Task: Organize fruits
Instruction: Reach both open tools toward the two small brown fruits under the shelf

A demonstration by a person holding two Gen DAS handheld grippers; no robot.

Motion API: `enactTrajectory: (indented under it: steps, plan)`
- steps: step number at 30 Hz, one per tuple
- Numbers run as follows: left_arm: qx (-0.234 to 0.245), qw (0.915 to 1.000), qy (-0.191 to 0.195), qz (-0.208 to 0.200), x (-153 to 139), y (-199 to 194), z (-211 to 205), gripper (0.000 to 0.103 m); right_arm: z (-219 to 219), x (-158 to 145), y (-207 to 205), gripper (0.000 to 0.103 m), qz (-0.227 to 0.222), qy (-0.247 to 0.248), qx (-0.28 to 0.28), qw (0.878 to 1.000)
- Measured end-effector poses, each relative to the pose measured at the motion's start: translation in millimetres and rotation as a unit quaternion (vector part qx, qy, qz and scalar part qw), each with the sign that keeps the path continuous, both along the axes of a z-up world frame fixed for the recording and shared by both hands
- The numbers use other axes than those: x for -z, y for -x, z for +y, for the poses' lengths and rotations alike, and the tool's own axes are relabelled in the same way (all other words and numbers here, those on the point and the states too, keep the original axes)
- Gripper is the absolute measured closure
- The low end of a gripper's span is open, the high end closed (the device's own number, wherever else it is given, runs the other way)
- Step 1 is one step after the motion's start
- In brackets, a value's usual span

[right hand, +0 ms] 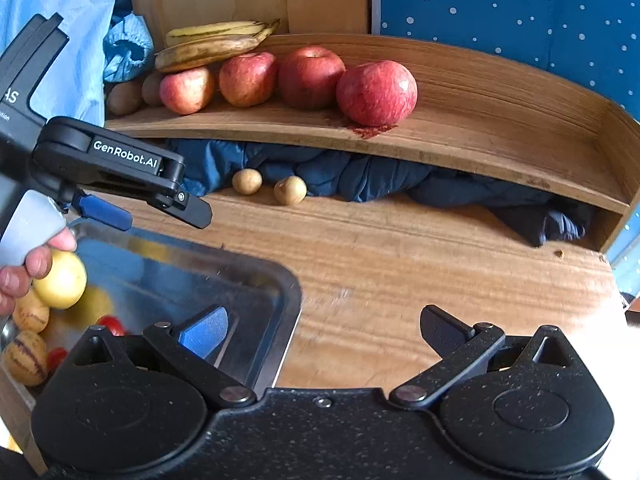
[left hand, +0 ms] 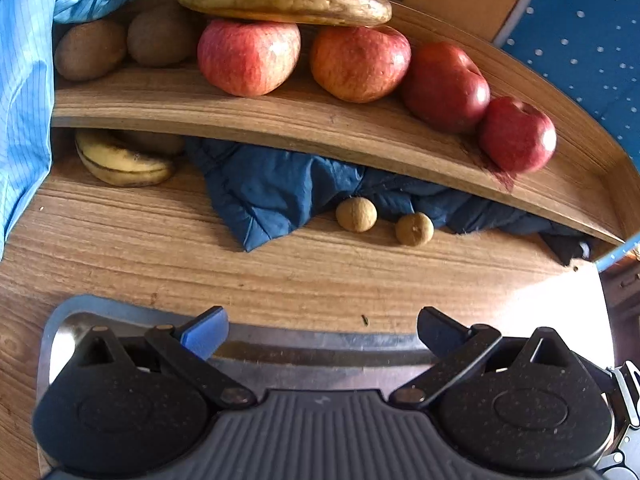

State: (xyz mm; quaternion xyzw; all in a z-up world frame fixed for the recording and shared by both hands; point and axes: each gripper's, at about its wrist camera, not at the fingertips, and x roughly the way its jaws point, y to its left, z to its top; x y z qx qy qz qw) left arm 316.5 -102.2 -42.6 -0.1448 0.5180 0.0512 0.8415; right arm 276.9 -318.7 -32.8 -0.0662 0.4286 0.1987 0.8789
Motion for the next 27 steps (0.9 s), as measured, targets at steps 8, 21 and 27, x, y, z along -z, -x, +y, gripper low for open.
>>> enactTrajectory:
  steps: [8,21,27]
  plan:
    - [-0.036,0.9990,0.021,0.015,7,-22,2,0.001,6,7,-23,0.001,-0.006,0.009,-0.029,1.000]
    - [-0.072,0.9954,0.062,0.016,22,-52,-2,0.001,18,20,-57,0.001,-0.012,0.014,-0.057,0.998]
    - [-0.086,0.9930,0.081,0.006,23,-58,-4,0.001,23,24,-64,0.005,-0.014,0.002,-0.056,0.998]
